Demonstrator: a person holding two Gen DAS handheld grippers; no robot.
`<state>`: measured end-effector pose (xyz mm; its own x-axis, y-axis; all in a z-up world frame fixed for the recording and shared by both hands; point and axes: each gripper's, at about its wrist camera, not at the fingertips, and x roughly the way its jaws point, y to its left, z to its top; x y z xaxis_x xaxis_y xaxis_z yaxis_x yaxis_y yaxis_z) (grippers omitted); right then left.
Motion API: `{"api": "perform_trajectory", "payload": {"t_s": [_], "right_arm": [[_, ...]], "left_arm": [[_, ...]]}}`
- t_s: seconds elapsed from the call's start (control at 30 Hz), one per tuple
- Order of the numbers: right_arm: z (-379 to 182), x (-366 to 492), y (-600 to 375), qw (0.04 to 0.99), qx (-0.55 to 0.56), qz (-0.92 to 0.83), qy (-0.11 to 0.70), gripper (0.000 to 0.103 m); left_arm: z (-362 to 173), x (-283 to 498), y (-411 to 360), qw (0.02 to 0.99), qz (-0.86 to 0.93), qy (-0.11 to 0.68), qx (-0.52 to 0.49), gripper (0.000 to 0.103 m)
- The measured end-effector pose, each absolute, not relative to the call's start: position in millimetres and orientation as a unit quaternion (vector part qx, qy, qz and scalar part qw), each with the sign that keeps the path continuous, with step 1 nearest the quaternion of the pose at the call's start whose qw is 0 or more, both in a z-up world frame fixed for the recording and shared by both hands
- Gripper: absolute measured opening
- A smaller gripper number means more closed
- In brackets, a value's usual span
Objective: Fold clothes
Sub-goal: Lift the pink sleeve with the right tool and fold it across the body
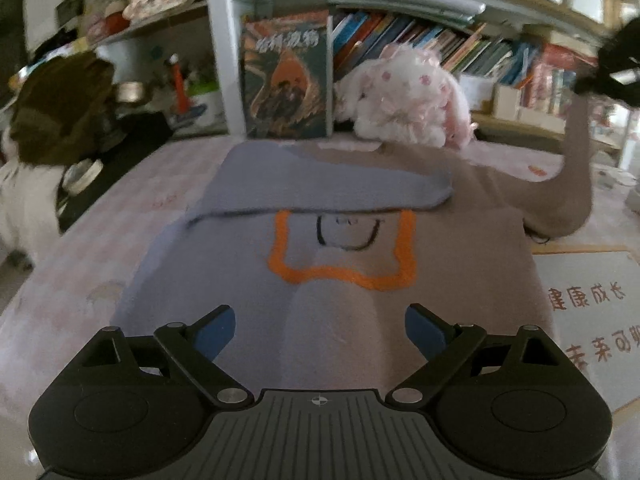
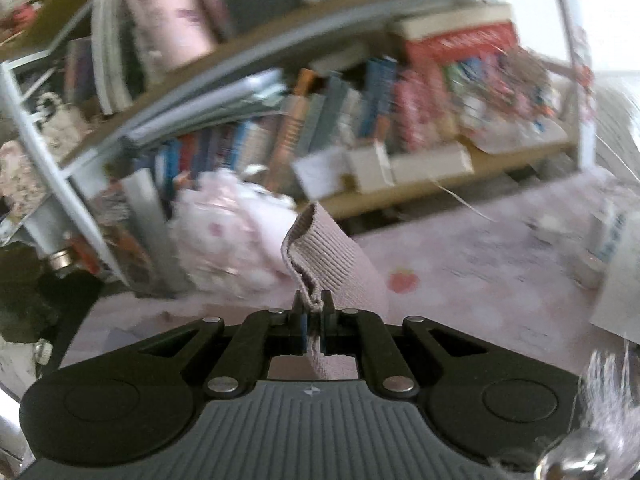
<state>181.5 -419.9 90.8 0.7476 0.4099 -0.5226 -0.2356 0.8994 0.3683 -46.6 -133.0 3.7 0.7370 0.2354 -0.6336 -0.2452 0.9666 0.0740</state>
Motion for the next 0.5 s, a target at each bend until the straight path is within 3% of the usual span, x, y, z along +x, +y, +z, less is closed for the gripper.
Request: {"api": "perform_trajectory", "payload": {"t_s": [0.5], "right_arm": [[122, 161, -202, 0.936, 0.081, 0.208, 0.273, 0.005]], "left_arm": [[16, -71, -9, 0.952, 0.020, 0.307, 0.009, 0.094]]}}
